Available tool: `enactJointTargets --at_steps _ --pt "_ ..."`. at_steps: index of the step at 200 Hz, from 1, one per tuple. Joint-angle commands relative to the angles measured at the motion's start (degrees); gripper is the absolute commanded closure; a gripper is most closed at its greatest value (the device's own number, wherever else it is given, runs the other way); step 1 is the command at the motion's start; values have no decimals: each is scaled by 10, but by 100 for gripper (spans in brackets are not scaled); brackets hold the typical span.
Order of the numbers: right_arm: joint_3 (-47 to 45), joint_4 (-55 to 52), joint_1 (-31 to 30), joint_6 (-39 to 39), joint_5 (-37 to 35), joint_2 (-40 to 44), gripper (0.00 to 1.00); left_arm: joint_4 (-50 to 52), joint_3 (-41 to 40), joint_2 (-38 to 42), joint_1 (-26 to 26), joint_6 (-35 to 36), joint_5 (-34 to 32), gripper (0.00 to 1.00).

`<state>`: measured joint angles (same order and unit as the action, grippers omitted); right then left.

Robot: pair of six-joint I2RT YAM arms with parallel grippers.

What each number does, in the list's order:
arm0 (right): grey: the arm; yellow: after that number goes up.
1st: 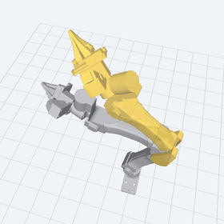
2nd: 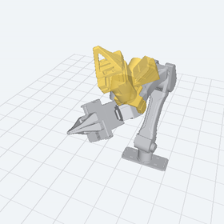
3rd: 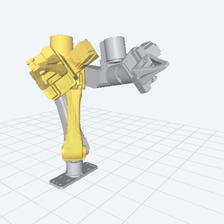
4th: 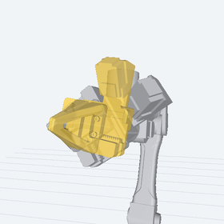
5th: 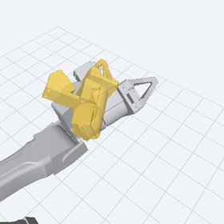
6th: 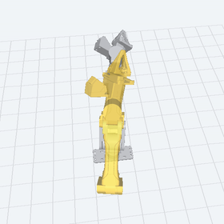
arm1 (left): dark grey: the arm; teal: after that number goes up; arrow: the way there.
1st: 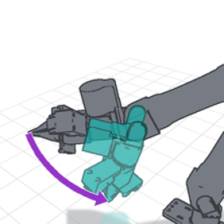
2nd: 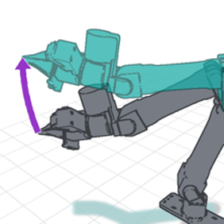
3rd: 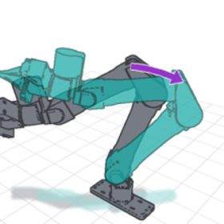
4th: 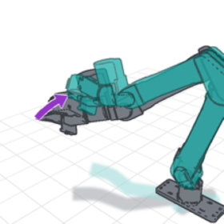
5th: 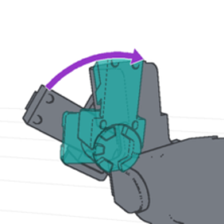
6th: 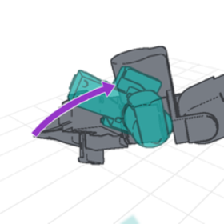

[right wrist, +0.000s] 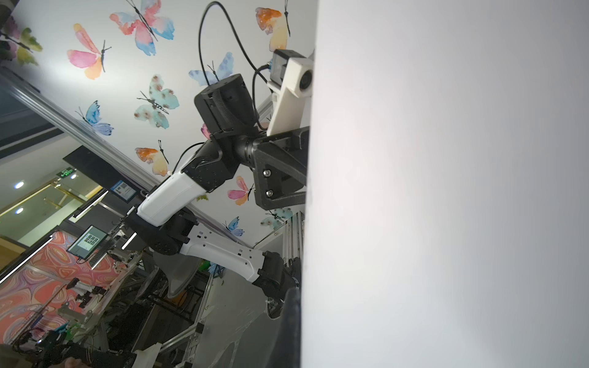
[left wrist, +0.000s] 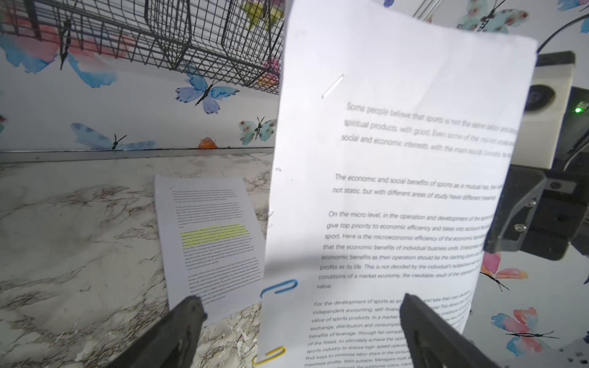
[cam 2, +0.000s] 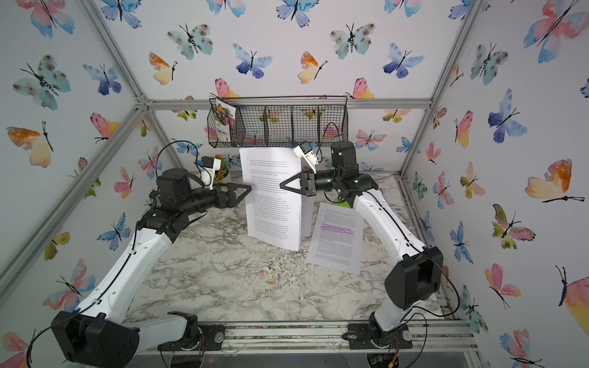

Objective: Unclip the paperclips from the documents
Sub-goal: Remove the paper clip from the document.

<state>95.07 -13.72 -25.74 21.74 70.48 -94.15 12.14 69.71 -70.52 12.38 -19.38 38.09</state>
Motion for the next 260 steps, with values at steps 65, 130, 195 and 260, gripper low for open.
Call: enactJointTargets --at_steps 65,130,195,260 --pt "6 130 -21 74 59 17 98 -110 -6 -19 -2 -124 185 20" --pt "-24 116 -22 48 35 28 98 -46 2 -11 -19 -107 158 53" --pt "-54 111 -21 42 31 38 98 -22 6 1 -35 -100 116 55" --pt "-56 112 -21 42 17 37 98 -17 -18 9 -35 -105 118 93"
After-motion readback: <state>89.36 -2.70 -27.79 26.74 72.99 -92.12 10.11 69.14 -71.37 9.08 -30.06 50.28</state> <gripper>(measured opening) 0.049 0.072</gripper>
